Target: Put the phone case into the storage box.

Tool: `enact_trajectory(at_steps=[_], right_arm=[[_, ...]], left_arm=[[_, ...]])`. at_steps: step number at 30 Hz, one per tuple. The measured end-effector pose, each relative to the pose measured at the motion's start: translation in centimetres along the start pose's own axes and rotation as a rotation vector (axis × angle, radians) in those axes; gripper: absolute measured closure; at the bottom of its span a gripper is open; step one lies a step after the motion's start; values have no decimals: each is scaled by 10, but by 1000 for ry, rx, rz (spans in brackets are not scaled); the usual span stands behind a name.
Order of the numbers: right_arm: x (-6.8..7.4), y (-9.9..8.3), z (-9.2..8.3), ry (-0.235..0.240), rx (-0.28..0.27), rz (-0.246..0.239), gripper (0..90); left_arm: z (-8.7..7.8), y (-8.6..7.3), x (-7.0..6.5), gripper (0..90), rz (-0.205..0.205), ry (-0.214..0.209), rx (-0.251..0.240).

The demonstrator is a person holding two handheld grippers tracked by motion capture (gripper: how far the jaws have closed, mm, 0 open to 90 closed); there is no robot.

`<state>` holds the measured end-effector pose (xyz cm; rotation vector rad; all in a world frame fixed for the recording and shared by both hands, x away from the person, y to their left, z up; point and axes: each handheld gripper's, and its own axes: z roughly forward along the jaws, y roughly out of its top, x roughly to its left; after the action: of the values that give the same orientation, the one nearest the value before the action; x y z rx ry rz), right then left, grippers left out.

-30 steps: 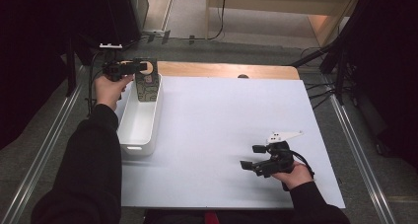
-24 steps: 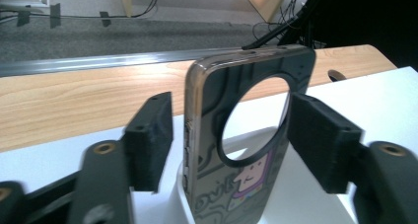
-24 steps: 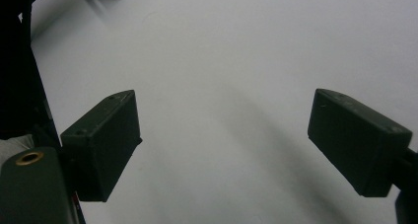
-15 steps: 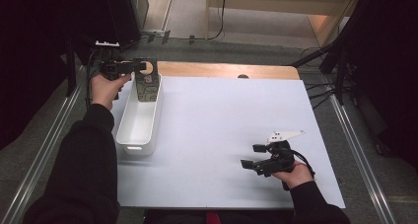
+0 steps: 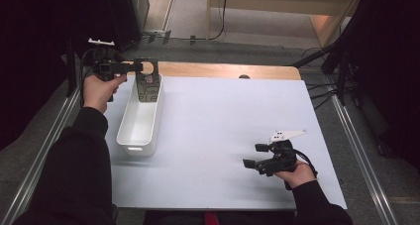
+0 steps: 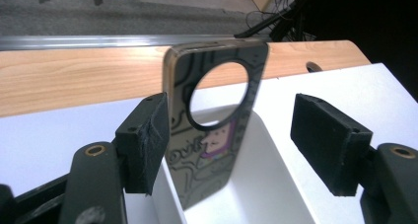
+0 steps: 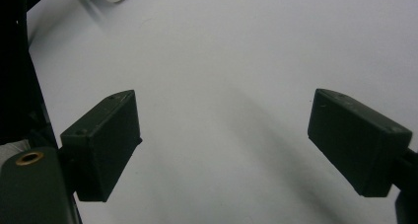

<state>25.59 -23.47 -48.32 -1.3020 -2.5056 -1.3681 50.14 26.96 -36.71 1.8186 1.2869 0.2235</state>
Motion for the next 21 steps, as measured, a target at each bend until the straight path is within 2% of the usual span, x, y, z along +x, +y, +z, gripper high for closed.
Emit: enact_trajectory(at_steps=[3, 14, 21], right_arm=[[-1, 0, -1, -7, -3, 4, 117], [-3, 4, -5, -18, -7, 16, 117], [-2, 9, -2, -9, -7, 6, 117]], left_arm=[[-6, 1, -5, 309, 6, -4, 0], [-20, -4, -26, 309, 68, -51, 8], [-29, -8, -39, 309, 85, -103, 10]])
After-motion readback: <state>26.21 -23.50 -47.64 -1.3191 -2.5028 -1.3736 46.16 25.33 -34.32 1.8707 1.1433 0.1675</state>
